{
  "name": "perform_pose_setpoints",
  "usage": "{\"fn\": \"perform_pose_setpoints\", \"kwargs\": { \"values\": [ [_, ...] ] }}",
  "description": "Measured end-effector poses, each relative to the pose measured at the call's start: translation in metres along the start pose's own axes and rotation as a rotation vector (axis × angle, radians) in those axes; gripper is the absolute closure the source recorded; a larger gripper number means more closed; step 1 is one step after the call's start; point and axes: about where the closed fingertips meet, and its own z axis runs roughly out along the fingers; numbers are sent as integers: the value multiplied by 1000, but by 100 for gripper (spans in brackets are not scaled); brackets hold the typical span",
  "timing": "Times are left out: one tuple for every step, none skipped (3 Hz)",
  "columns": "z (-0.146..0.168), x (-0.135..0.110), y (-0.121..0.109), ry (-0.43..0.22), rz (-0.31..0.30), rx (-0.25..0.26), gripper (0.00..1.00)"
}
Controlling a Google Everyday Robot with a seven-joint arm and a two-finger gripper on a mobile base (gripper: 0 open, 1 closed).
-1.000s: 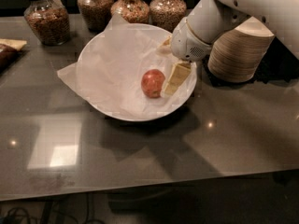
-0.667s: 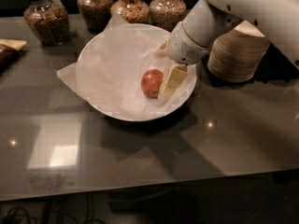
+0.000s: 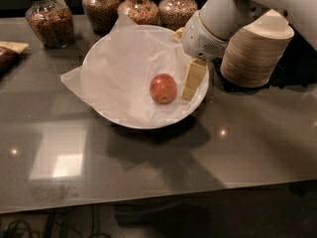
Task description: Pick apple from white bowl
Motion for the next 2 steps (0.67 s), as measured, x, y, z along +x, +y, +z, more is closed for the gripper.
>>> {"fn": "perform_pose_setpoints", "kwargs": {
  "values": [
    [6,-5,1,-9,-6,-4,8],
    [18,-12,4,-17,-16,-17,12]
  ]
}}
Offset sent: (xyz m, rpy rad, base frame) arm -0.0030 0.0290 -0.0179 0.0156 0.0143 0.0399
